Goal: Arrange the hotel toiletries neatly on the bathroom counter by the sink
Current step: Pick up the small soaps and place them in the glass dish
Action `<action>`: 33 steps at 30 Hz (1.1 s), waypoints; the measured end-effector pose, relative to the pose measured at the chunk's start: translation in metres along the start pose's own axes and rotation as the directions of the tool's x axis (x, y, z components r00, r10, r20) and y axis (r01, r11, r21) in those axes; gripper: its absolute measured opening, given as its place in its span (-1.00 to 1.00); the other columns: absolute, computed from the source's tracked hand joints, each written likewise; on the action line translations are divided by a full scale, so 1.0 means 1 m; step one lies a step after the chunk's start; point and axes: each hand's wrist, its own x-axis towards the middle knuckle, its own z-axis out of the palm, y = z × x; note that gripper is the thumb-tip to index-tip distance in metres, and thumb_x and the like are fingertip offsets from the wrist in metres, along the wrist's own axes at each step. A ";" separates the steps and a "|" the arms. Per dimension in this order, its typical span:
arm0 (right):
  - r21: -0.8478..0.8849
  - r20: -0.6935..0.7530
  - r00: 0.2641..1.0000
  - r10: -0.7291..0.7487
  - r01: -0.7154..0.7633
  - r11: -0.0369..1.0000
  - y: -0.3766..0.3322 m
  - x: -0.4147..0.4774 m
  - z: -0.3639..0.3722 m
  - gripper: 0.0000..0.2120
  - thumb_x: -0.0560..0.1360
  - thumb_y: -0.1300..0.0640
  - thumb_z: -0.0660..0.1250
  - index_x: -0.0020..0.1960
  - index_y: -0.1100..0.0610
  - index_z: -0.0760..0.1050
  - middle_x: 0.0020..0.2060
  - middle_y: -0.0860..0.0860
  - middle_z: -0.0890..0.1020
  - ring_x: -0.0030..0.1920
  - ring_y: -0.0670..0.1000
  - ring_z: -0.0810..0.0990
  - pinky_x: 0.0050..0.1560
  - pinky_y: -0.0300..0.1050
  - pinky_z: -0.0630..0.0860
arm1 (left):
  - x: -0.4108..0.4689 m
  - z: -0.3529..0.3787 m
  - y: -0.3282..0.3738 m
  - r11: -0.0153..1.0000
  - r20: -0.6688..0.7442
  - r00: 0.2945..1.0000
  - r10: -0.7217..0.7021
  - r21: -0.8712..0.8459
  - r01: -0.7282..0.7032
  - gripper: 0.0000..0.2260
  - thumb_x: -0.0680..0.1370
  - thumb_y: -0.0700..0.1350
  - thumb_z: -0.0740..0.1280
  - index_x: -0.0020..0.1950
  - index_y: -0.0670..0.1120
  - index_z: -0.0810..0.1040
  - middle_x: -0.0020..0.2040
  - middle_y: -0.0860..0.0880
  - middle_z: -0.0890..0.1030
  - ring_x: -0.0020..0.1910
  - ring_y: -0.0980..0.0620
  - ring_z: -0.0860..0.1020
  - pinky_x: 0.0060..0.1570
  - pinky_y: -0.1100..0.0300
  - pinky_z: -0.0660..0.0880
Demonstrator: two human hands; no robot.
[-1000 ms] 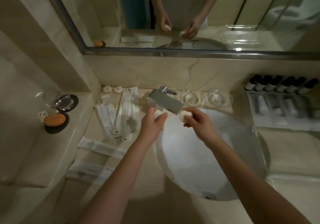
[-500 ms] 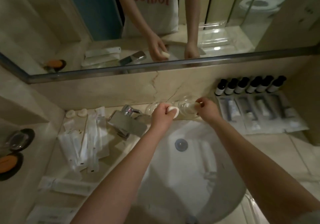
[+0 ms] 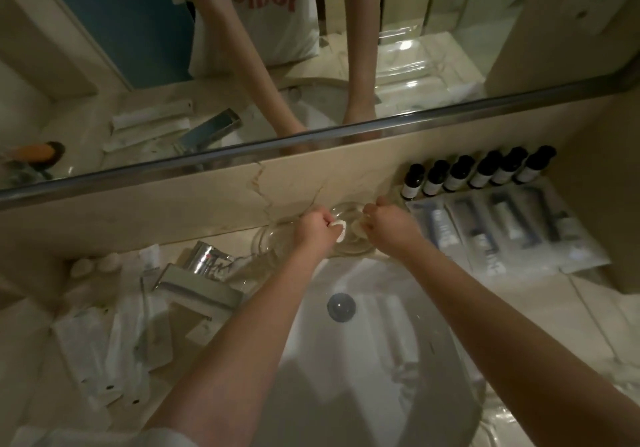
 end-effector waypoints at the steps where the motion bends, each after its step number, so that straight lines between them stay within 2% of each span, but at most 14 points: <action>1: 0.000 -0.006 1.000 -0.012 0.012 1.000 0.002 -0.001 -0.001 -0.64 0.54 0.09 0.21 0.31 0.16 0.39 0.21 0.18 0.43 0.11 0.25 0.52 0.03 0.02 0.48 | 0.002 0.001 0.000 0.997 0.008 1.000 0.030 0.065 -0.031 -0.89 0.49 -0.15 0.38 -0.02 -0.16 0.56 -0.01 -0.18 0.62 -0.08 -0.11 0.53 -0.13 0.23 0.38; 3: -0.011 -0.027 0.998 -0.049 0.048 0.999 0.003 -0.003 -0.002 -0.58 0.51 0.05 0.25 0.35 0.12 0.37 0.22 0.17 0.42 0.12 0.24 0.52 0.04 0.02 0.49 | 0.004 0.002 -0.001 0.977 0.029 0.995 0.093 0.193 -0.097 -0.82 0.51 -0.14 0.35 0.08 -0.18 0.55 0.07 -0.17 0.59 0.03 -0.13 0.53 -0.03 0.17 0.42; 6: -0.094 -0.011 0.994 -0.109 0.107 0.990 0.002 -0.004 -0.006 -0.51 0.47 0.03 0.30 0.37 0.07 0.33 0.20 0.15 0.42 0.12 0.22 0.52 0.02 0.00 0.48 | 0.003 0.003 0.000 0.911 0.022 0.979 0.202 0.364 -0.196 -0.69 0.51 -0.10 0.34 0.23 -0.16 0.50 0.27 -0.15 0.45 0.28 -0.16 0.36 0.23 0.12 0.34; 8: -0.148 0.005 0.990 -0.139 0.139 0.979 0.001 -0.004 -0.009 -0.48 0.45 0.01 0.32 0.38 0.06 0.30 0.18 0.14 0.42 0.15 0.21 0.49 0.04 0.00 0.46 | -0.001 0.002 0.000 0.873 0.035 0.968 0.247 0.426 -0.238 -0.59 0.49 -0.06 0.35 0.32 -0.12 0.45 0.32 -0.11 0.39 0.32 -0.13 0.29 0.28 0.13 0.29; 10: -0.177 0.023 0.988 -0.154 0.156 0.972 0.000 -0.003 -0.010 -0.46 0.45 -0.02 0.33 0.37 0.08 0.31 0.17 0.15 0.42 0.16 0.20 0.48 0.06 0.00 0.45 | -0.002 0.002 -0.002 0.831 0.107 0.959 0.263 0.480 -0.281 -0.52 0.45 -0.04 0.37 0.36 -0.07 0.41 0.32 -0.09 0.35 0.33 -0.12 0.25 0.31 0.11 0.26; 12: -0.180 0.023 0.989 -0.146 0.148 0.973 0.000 -0.003 -0.010 -0.50 0.44 0.00 0.33 0.34 0.09 0.35 0.16 0.14 0.43 0.16 0.19 0.48 0.05 -0.02 0.44 | -0.002 0.002 -0.003 0.800 0.154 0.953 0.261 0.518 -0.303 -0.54 0.44 -0.05 0.38 0.33 -0.05 0.43 0.29 -0.10 0.35 0.30 -0.12 0.25 0.31 0.09 0.25; 15: -0.160 -0.001 0.993 -0.116 0.114 0.980 0.002 -0.001 -0.009 -0.56 0.43 0.05 0.35 0.28 0.11 0.42 0.14 0.12 0.44 0.16 0.17 0.47 0.01 -0.02 0.45 | 0.000 0.002 -0.005 0.807 0.127 0.957 0.262 0.514 -0.289 -0.62 0.45 -0.10 0.36 0.26 -0.08 0.49 0.27 -0.12 0.37 0.29 -0.13 0.28 0.31 0.08 0.27; 19: -0.125 -0.005 0.995 -0.105 0.103 0.987 0.004 0.001 -0.008 -0.54 0.41 0.03 0.36 0.27 0.13 0.41 0.16 0.13 0.45 0.17 0.18 0.47 0.02 0.00 0.46 | 0.001 0.005 -0.007 0.856 0.097 0.960 0.264 0.435 -0.279 -0.61 0.42 -0.11 0.41 0.24 -0.10 0.53 0.25 -0.12 0.41 0.32 -0.11 0.31 0.33 0.10 0.29; 23: -0.110 0.012 0.995 -0.099 0.100 0.989 0.004 0.004 -0.008 -0.54 0.41 0.01 0.38 0.26 0.13 0.42 0.15 0.13 0.45 0.17 0.18 0.47 0.02 0.01 0.46 | 0.002 0.008 -0.008 0.879 0.106 0.960 0.258 0.386 -0.279 -0.60 0.42 -0.13 0.42 0.24 -0.09 0.53 0.23 -0.12 0.40 0.29 -0.11 0.32 0.27 0.14 0.30; 33: -0.085 -0.010 0.996 -0.090 0.089 0.992 0.003 -0.003 -0.007 -0.47 0.41 -0.01 0.39 0.33 0.11 0.37 0.20 0.11 0.44 0.16 0.19 0.49 0.02 -0.01 0.45 | -0.002 0.003 -0.007 0.870 0.107 0.966 0.236 0.420 -0.259 -0.47 0.42 -0.03 0.43 0.36 -0.05 0.43 0.29 -0.10 0.39 0.33 -0.10 0.29 0.31 0.14 0.28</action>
